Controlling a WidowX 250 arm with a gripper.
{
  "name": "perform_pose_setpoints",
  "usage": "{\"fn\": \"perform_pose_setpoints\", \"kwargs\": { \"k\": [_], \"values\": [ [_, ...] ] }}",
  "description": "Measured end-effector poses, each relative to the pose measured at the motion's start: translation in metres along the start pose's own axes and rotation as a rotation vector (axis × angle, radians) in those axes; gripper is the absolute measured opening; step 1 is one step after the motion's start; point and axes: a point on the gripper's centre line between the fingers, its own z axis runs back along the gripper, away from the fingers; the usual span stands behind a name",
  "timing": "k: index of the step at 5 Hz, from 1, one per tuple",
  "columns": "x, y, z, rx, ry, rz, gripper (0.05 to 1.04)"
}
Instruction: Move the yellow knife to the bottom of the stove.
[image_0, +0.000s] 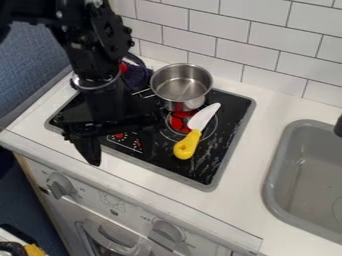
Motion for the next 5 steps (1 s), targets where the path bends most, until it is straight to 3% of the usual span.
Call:
{"fn": "perform_pose_setpoints", "kwargs": {
  "k": [1, 2, 3, 4, 5],
  "values": [
    [-0.002, 0.0, -0.003, 0.008, 0.018, -0.012, 0.999],
    [0.007, -0.018, 0.003, 0.005, 0.028, -0.139, 0.999],
    [0.022, -0.043, 0.011, 0.027, -0.006, -0.311, 0.999],
    [0.039, -0.063, 0.006, 0.024, -0.041, -0.405, 0.999],
    [0.053, -0.069, -0.016, 0.091, 0.001, -0.433, 0.999]
  ]
}}
